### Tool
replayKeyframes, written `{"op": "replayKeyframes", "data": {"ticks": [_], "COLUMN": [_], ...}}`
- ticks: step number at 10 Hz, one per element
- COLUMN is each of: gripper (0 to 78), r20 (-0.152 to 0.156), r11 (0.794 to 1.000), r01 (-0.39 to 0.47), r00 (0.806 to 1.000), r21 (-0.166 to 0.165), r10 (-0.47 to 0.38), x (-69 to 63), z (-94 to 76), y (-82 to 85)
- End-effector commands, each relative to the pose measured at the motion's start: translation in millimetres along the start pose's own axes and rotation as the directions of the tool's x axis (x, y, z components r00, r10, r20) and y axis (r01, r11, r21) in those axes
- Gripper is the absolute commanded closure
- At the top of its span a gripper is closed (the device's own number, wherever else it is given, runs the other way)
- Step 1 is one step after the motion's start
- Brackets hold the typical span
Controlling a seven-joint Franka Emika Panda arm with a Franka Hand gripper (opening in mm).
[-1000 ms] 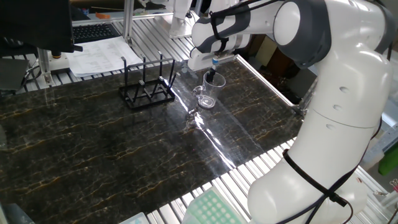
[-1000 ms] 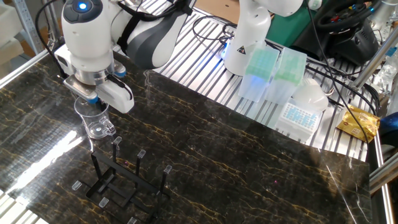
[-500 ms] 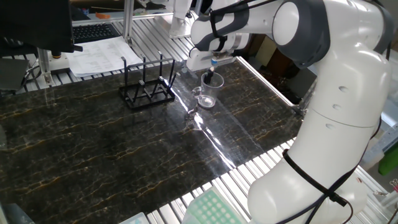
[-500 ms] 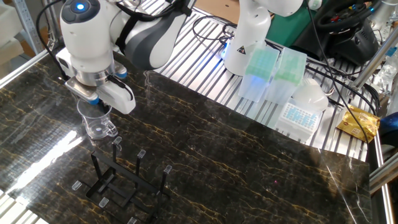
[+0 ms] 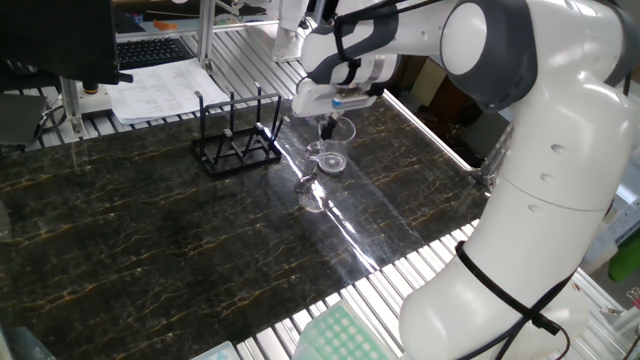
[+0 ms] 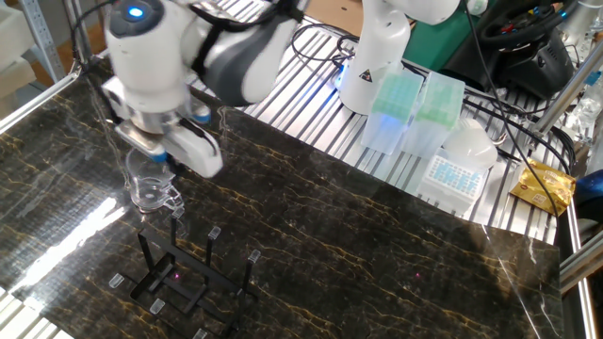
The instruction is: Put the cup on the cup rack
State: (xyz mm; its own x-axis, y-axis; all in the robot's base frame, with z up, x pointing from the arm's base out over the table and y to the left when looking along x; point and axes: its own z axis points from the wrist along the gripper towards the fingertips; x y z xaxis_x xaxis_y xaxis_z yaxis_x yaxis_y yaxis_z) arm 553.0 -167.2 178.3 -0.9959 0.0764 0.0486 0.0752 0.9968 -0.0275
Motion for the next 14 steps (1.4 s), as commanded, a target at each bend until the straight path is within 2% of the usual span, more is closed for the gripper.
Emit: {"op": "replayKeyframes", "data": {"ticks": [1,7,9,10,12,13,14], "gripper": [77.6,77.6,77.6,77.6,77.6,77.6,77.6], "r20": [0.002,-0.001,0.005,0.007,-0.01,-0.016,-0.017], "r11": [0.998,0.996,0.994,0.994,0.996,0.997,0.998], "r01": [-0.069,-0.085,-0.086,-0.078,-0.053,-0.044,-0.012], "r00": [0.998,0.996,0.996,0.997,0.998,0.999,1.0], "r21": [0.005,0.008,0.064,0.076,0.067,0.069,0.067], "r10": [0.069,0.085,0.086,0.077,0.054,0.045,0.013], "x": [14.8,14.8,13.6,12.5,3.7,1.0,-3.5], "z": [4.8,4.8,-5.9,-10.5,-24.9,-25.8,-21.6], "y": [27.7,27.7,24.2,20.3,1.8,-6.2,-26.1]}}
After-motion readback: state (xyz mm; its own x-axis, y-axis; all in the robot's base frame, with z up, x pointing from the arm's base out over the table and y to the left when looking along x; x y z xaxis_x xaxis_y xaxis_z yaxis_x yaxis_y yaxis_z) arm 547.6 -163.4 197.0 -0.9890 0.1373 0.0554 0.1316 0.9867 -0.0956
